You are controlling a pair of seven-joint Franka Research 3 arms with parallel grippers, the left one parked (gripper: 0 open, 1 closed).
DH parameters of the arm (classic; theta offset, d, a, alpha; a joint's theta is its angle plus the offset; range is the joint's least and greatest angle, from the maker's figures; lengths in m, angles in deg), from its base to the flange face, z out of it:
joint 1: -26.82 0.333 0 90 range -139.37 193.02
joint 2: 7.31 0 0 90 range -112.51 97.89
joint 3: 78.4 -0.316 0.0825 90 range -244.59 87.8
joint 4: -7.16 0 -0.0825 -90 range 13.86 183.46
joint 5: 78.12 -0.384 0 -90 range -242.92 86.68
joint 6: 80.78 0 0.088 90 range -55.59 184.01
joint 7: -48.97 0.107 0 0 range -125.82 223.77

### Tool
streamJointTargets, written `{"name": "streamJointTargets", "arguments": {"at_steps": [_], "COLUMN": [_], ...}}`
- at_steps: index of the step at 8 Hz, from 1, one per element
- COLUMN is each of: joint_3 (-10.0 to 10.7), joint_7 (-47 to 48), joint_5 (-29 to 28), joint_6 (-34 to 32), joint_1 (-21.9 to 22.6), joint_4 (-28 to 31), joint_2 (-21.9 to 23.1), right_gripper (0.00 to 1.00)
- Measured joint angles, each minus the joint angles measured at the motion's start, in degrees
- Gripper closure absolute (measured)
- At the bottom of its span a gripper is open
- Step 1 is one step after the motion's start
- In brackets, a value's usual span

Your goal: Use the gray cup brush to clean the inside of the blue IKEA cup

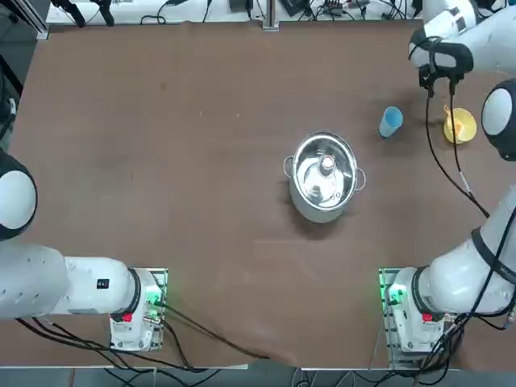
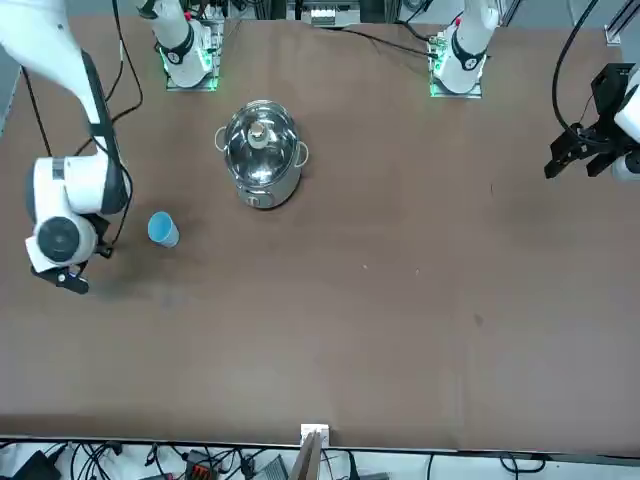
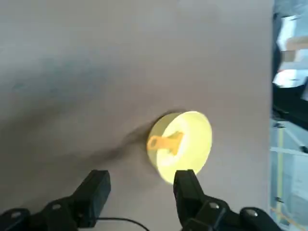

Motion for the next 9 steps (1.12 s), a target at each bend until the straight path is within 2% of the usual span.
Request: {"name": "streamJointTargets", "arguments": {"at_steps": [2, 5, 9], "joint_3": [0.0, 0.4, 2.0], "joint_7": [3.7, 4.1, 4.3], "joint_5": [4.5, 5.0, 5.0], "joint_6": [0.7, 0.7, 0.7], "joint_1": [-0.2, -0.5, -0.6], "joint_4": [-0.3, -3.1, -4.4], "joint_2": [-4.0, -7.7, -8.9], "right_gripper": [0.24, 0.30, 0.35]}}
